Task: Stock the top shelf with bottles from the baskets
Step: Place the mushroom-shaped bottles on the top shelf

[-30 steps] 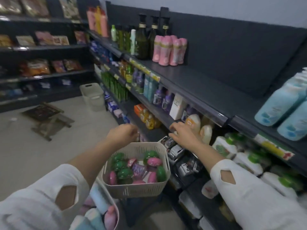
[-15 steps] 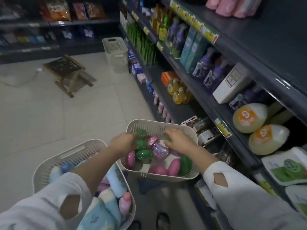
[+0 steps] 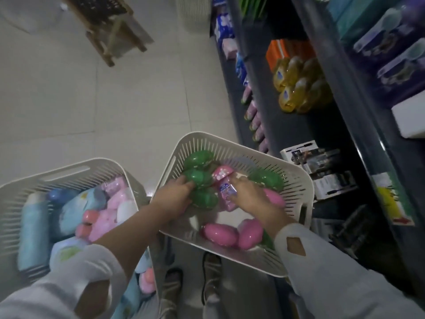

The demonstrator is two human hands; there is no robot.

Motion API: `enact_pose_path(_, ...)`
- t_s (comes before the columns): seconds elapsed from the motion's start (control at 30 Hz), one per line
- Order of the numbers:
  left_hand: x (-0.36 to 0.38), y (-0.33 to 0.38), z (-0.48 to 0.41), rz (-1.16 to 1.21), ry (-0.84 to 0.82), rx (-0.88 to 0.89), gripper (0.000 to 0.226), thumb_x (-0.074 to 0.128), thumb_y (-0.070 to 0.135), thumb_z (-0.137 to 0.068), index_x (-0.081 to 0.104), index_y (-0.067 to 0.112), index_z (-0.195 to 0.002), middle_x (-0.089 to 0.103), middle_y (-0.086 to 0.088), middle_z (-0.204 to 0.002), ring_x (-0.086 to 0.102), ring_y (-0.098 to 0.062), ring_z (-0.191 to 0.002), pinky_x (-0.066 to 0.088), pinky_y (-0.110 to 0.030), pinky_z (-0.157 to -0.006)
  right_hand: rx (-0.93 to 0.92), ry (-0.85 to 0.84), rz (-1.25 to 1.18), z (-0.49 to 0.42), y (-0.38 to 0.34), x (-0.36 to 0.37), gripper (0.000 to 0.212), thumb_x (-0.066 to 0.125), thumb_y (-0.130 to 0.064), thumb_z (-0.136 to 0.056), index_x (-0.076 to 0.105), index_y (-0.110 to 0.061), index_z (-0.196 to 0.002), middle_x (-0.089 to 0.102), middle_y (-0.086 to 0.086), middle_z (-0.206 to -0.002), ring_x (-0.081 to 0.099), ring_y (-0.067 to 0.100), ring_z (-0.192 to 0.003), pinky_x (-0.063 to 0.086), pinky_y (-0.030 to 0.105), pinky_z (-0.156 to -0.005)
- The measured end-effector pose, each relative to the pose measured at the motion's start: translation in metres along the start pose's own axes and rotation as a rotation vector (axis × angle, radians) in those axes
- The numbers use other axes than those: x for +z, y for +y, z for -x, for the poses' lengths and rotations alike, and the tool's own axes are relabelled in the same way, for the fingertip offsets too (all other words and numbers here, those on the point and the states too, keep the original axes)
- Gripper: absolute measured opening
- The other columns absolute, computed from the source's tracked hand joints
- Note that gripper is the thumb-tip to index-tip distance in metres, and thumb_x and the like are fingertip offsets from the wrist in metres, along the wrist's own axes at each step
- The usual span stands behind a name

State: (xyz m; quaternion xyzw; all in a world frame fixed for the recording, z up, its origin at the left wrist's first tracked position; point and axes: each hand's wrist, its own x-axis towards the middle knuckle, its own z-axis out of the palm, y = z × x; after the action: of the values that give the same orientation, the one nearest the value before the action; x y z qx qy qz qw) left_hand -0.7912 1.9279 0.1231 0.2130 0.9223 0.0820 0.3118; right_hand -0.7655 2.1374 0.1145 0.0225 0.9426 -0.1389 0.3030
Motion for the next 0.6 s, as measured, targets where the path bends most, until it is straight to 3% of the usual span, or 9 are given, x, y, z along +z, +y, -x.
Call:
enact_pose_path(0.1,0.017,0.006,-0.018,-0.125,0.003,0.103,0.053,0.057,0.033,-0.085,0.044,0.019,-0.134,0.046,-0.004,-0.13,0.046,-0.027,-0.119,0.042,-0.036,-0.098,-0.003,0.004,0.007,-0.024,0.012,0.014,0.051,0.06,-0.016,-0.09,0.042,-0.013,-0.138,0.049,0.011,-0.133,0.056,0.031,-0.112,0.048,0.043,-0.095)
enact_pose_path(0.2,0.031,0.01,-0.032,-0.226,0.071,0.21,0.045,0.057,0.033,-0.084,0.052,0.018,-0.126,0.053,-0.002,-0.121,0.049,-0.025,-0.113,0.042,-0.036,-0.088,-0.102,0.017,0.099,-0.052,0.017,0.025,0.057,0.055,-0.003,-0.088,0.038,-0.012,-0.141,0.042,0.01,-0.143,0.043,0.03,-0.128,0.037,0.038,-0.106)
enact_pose_path(0.37,0.049,-0.005,-0.046,-0.245,0.189,0.343,0.045,0.077,0.048,-0.062,0.07,0.023,-0.098,0.063,0.006,-0.088,0.06,-0.019,-0.08,0.047,-0.028,-0.063,-0.307,-0.016,0.294,-0.097,0.011,0.041,0.05,0.046,-0.011,-0.092,0.039,-0.012,-0.141,0.036,0.01,-0.147,0.029,0.026,-0.138,0.028,0.035,-0.11)
enact_pose_path(0.5,0.056,-0.016,-0.048,-0.233,0.278,0.418,0.05,0.042,0.054,-0.075,0.066,0.028,-0.11,0.065,0.011,-0.092,0.06,-0.017,-0.08,0.051,-0.026,-0.064,-0.262,-0.049,0.478,-0.121,0.002,0.049,0.05,0.049,-0.025,-0.094,0.036,-0.014,-0.142,0.037,0.011,-0.145,0.028,0.028,-0.137,0.025,0.038,-0.107)
enact_pose_path(0.6,0.057,-0.015,-0.049,-0.231,0.277,0.383,0.056,0.036,0.058,-0.075,0.066,0.028,-0.112,0.065,0.012,-0.093,0.057,-0.015,-0.081,0.049,-0.026,-0.065,-0.227,-0.074,0.555,-0.123,0.001,0.054,0.053,0.056,-0.033,-0.091,0.043,-0.012,-0.137,0.04,0.013,-0.14,0.031,0.03,-0.132,0.028,0.038,-0.103)
